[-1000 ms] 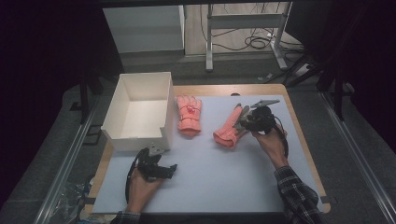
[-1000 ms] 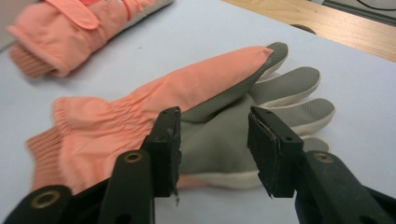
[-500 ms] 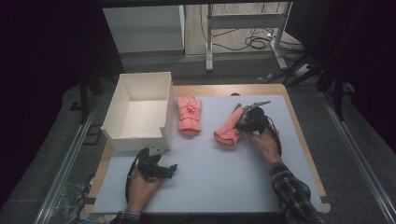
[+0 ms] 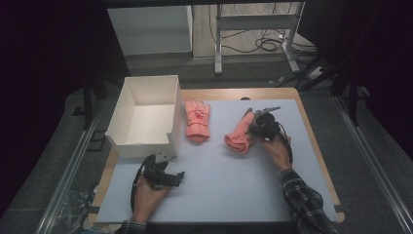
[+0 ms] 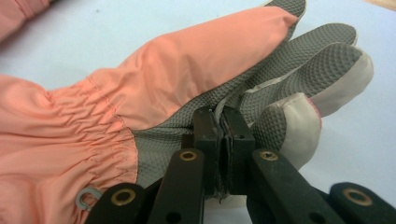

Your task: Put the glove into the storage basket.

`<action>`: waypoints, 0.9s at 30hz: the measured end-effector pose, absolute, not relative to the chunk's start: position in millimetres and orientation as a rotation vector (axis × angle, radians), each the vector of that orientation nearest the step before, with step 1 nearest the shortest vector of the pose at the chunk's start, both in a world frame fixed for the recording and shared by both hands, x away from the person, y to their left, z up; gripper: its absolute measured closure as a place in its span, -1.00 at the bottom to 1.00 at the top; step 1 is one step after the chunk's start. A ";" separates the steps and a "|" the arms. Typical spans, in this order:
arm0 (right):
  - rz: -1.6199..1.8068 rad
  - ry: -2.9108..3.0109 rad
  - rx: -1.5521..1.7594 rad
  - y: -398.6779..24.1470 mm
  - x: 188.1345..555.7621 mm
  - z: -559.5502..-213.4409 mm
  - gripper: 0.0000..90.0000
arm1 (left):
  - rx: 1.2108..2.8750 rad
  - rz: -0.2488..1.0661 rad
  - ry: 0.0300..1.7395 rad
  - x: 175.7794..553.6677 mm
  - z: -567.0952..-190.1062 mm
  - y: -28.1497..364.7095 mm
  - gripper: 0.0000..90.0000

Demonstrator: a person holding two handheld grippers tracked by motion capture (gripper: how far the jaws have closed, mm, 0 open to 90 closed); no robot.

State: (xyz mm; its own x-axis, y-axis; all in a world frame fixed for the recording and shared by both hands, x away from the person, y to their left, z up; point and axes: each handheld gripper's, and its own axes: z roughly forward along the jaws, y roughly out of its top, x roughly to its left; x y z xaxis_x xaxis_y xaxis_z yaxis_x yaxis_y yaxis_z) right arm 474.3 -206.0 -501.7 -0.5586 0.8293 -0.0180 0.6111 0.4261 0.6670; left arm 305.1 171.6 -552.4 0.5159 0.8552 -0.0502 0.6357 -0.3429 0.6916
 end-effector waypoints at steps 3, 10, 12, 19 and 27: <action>0.929 2.342 1.253 -209.8 473.9 -497.6 0.92 | 2.093 0.425 1.210 305.1 -552.4 171.6 -0.96; 0.990 2.362 1.198 -214.8 463.5 -481.5 0.92 | 2.094 0.425 1.210 305.1 -552.4 171.6 -0.96; 0.997 2.368 1.185 -215.4 462.5 -479.7 0.92 | 2.094 0.425 1.210 305.1 -552.4 171.6 -0.96; 1.090 2.425 1.124 -215.6 445.9 -459.2 0.92 | 2.094 0.425 1.210 305.1 -552.4 171.6 -0.96; 1.172 2.532 1.029 -207.8 422.9 -450.3 0.92 | 2.095 0.425 1.210 305.1 -552.4 171.7 -0.96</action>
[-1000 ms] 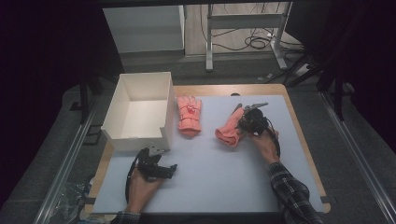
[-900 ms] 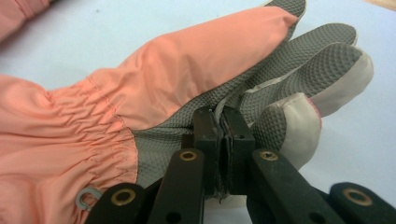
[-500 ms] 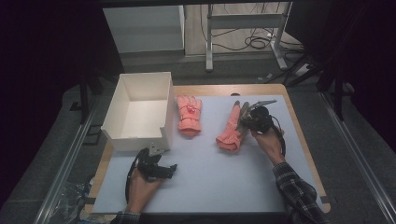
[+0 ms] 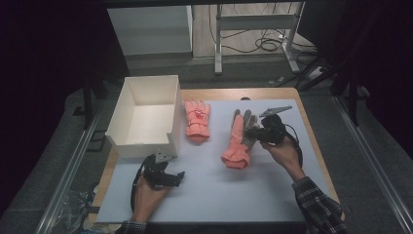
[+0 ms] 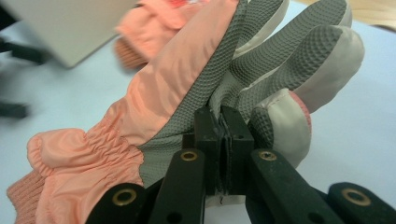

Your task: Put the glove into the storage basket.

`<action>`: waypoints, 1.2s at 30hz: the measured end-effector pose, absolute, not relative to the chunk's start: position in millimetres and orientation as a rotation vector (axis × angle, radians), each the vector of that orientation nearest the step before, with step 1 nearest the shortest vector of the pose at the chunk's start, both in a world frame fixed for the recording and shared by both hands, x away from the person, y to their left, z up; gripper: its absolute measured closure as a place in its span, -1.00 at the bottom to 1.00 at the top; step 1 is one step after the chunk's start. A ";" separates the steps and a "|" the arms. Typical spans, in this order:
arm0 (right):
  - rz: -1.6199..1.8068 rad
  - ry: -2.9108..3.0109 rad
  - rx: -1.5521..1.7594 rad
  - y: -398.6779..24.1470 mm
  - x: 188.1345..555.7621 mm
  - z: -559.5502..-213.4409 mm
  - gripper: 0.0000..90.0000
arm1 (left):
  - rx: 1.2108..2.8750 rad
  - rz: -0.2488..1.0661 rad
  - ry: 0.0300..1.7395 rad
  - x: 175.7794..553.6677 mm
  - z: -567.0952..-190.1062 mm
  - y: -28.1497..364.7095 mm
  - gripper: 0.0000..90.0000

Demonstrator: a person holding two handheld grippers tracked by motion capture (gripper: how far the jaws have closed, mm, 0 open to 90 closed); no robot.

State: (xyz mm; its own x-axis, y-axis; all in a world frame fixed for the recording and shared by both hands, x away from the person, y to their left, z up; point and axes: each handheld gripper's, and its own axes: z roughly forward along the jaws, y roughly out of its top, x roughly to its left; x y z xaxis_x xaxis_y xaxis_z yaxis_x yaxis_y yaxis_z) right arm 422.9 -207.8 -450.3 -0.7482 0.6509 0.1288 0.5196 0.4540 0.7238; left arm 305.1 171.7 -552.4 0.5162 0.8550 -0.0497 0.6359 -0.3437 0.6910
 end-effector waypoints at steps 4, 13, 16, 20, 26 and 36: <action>1.198 2.583 0.960 -201.2 407.9 -450.1 0.92 | 2.095 0.426 1.209 305.1 -552.4 171.7 -0.96; 1.221 2.719 0.810 -181.9 381.3 -462.2 0.92 | 2.097 0.427 1.208 305.2 -552.3 171.8 -0.96; 1.204 2.748 0.771 -175.1 377.5 -469.9 0.92 | 2.096 0.426 1.210 305.1 -552.3 171.7 -0.96; 1.180 2.773 0.739 -170.4 377.3 -478.4 0.92 | 2.095 0.425 1.211 305.0 -552.3 171.7 -0.96; 1.123 2.780 0.714 -167.1 381.1 -491.9 0.90 | 2.095 0.425 1.210 305.1 -552.3 171.7 -0.96; 1.093 2.732 0.685 -167.0 381.3 -489.8 0.76 | 2.096 0.426 1.210 305.1 -552.3 171.7 -0.96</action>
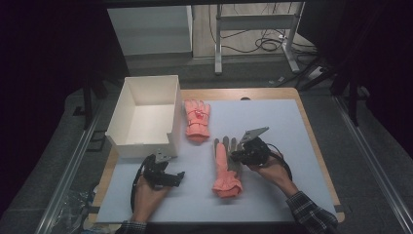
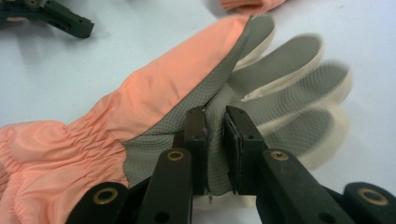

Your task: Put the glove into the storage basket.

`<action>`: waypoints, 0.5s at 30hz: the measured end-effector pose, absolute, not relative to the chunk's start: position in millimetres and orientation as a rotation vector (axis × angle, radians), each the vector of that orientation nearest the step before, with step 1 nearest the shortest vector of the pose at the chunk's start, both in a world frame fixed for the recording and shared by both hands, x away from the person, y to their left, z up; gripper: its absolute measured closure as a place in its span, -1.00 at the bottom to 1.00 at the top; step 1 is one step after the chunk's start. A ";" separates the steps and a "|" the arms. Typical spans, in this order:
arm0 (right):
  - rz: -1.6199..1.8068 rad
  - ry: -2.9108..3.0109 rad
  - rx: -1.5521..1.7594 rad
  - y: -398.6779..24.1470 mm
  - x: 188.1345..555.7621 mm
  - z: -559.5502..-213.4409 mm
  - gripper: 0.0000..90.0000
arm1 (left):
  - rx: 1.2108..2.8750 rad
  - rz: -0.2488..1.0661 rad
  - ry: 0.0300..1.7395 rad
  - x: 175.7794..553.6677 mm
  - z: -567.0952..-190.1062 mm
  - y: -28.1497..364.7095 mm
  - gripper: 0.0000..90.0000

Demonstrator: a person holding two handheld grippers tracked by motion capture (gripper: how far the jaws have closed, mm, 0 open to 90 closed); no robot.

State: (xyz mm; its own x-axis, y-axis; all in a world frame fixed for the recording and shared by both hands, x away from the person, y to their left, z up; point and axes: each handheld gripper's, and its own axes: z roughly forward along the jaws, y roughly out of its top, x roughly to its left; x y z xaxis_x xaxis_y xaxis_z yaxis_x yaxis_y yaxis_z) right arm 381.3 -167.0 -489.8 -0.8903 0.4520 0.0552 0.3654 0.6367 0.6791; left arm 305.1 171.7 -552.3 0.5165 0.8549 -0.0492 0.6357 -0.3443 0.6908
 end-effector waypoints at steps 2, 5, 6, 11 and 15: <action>1.124 2.707 0.691 -170.8 382.3 -483.7 0.73 | 2.095 0.426 1.210 305.1 -552.3 171.7 -0.96; 1.127 2.688 0.691 -172.7 382.9 -479.3 0.69 | 2.096 0.426 1.210 305.1 -552.3 171.7 -0.96; 1.135 2.676 0.692 -174.0 384.2 -475.2 0.65 | 2.096 0.427 1.210 305.1 -552.3 171.7 -0.96; 1.157 2.650 0.701 -173.2 387.9 -468.2 0.55 | 2.098 0.427 1.208 305.2 -552.3 171.8 -0.96; 1.178 2.614 0.732 -165.6 396.6 -460.5 0.38 | 2.095 0.426 1.210 305.1 -552.4 171.7 -0.96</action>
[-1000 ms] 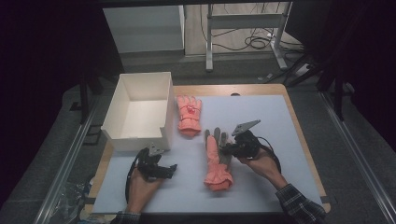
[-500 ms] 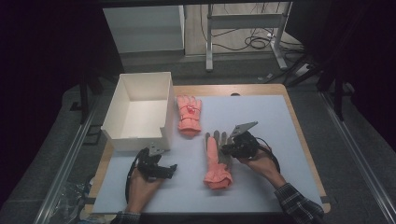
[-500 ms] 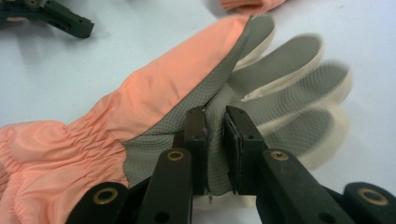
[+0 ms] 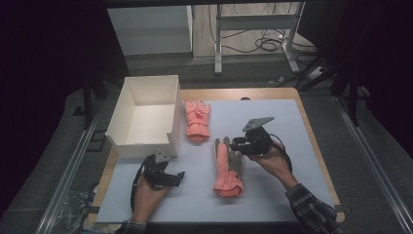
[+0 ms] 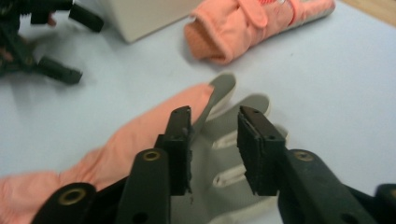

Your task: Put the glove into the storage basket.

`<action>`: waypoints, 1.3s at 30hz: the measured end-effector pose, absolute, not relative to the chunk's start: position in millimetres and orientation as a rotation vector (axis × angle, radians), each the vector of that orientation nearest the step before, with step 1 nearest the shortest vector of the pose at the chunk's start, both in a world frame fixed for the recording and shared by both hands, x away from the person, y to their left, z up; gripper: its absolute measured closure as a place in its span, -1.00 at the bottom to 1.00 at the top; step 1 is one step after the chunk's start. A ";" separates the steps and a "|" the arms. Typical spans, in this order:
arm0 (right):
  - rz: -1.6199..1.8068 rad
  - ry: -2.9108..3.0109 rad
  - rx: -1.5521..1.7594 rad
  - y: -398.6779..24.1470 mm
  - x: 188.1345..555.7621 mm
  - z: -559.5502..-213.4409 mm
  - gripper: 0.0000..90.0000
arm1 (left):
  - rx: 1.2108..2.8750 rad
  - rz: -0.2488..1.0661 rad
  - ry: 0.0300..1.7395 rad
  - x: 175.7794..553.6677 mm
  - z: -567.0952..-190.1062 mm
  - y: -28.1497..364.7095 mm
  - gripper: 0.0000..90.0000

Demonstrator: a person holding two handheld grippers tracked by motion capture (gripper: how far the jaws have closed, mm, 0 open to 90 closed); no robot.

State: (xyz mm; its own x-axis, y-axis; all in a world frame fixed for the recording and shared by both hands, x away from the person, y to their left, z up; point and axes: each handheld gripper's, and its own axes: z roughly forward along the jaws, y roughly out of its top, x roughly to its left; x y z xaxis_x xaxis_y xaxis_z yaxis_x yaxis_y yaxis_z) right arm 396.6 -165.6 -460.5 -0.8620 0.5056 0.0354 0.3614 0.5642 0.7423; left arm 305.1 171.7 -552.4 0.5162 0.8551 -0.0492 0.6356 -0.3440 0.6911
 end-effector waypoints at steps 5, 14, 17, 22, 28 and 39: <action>1.206 2.586 0.771 -156.7 407.0 -454.7 0.29 | 2.097 0.427 1.208 305.2 -552.3 171.8 -0.96; 1.206 2.530 0.817 -134.0 435.5 -448.4 0.17 | 2.095 0.426 1.210 305.1 -552.4 171.7 -0.96; 1.189 2.506 0.806 -121.8 447.6 -447.7 0.16 | 2.095 0.426 1.210 305.1 -552.4 171.7 -0.96; 1.195 2.495 0.824 -108.9 458.8 -447.2 0.08 | 2.092 0.423 1.212 305.0 -552.5 171.5 -0.96; 1.186 2.493 0.836 -85.3 473.4 -450.4 0.03 | 2.094 0.424 1.213 305.0 -552.4 171.6 -0.96; 1.144 2.526 0.832 -54.2 502.8 -465.5 0.14 | 2.093 0.423 1.214 305.0 -552.5 171.6 -0.96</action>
